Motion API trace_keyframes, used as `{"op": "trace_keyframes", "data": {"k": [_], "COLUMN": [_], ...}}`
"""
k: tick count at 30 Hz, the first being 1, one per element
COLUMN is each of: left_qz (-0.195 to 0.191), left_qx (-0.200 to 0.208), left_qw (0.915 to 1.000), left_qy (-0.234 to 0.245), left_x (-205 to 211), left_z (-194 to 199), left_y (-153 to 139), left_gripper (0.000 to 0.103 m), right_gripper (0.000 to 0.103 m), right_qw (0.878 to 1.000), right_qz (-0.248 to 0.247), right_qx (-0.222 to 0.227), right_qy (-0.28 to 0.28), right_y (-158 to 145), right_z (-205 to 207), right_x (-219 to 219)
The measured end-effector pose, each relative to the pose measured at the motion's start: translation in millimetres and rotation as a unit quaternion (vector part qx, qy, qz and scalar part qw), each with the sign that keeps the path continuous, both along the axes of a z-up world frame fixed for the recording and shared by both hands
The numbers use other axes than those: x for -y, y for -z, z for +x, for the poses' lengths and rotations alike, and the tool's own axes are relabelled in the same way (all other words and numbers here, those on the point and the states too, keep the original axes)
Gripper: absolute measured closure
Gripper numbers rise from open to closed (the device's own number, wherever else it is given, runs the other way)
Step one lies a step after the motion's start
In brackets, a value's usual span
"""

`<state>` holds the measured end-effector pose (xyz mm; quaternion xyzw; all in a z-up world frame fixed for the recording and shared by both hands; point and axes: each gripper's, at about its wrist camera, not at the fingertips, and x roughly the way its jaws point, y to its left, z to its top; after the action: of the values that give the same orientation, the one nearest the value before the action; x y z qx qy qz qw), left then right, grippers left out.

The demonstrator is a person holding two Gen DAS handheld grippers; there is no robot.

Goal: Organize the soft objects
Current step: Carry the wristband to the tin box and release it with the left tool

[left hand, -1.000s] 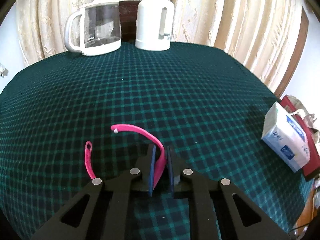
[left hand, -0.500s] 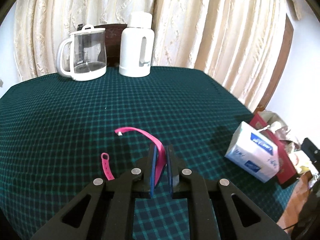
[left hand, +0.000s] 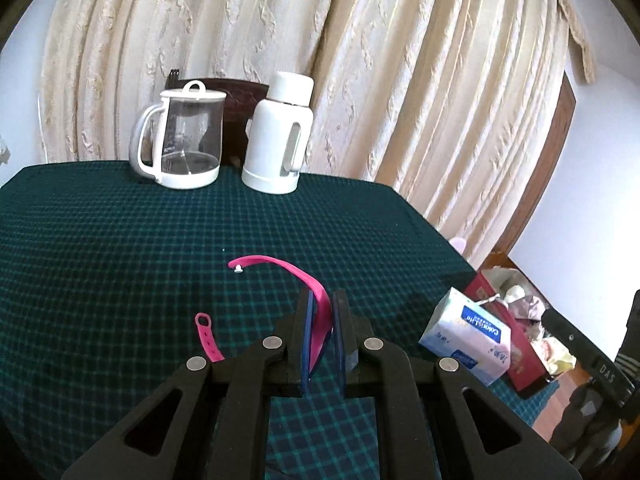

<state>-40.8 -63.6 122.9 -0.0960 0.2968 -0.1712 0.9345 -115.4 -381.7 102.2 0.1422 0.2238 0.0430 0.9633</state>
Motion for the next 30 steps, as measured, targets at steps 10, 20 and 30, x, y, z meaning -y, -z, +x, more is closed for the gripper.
{"op": "trace_keyframes", "data": {"k": [10, 20, 30], "left_qz": [-0.020, -0.021, -0.019], "left_qx": [0.004, 0.011, 0.020], "left_qw": [0.9967, 0.9823, 0.9602], "left_qy": [0.078, 0.186, 0.278], "left_x": [53.1, 155.5, 249.6], "left_z": [3.5, 3.6, 4.0], "left_y": [-16.0, -31.4, -36.6], "left_gripper": [0.094, 0.094, 0.094], "right_gripper": [0.037, 0.037, 0.037], "right_qw": [0.999, 0.993, 0.986], "right_qz": [0.000, 0.017, 0.039], "right_qx": [0.012, 0.005, 0.004], "right_qy": [0.039, 0.115, 0.164], "right_y": [-5.3, 7.8, 20.0], "right_z": [-18.1, -40.5, -55.9], "right_x": [17.8, 80.1, 122.8]}}
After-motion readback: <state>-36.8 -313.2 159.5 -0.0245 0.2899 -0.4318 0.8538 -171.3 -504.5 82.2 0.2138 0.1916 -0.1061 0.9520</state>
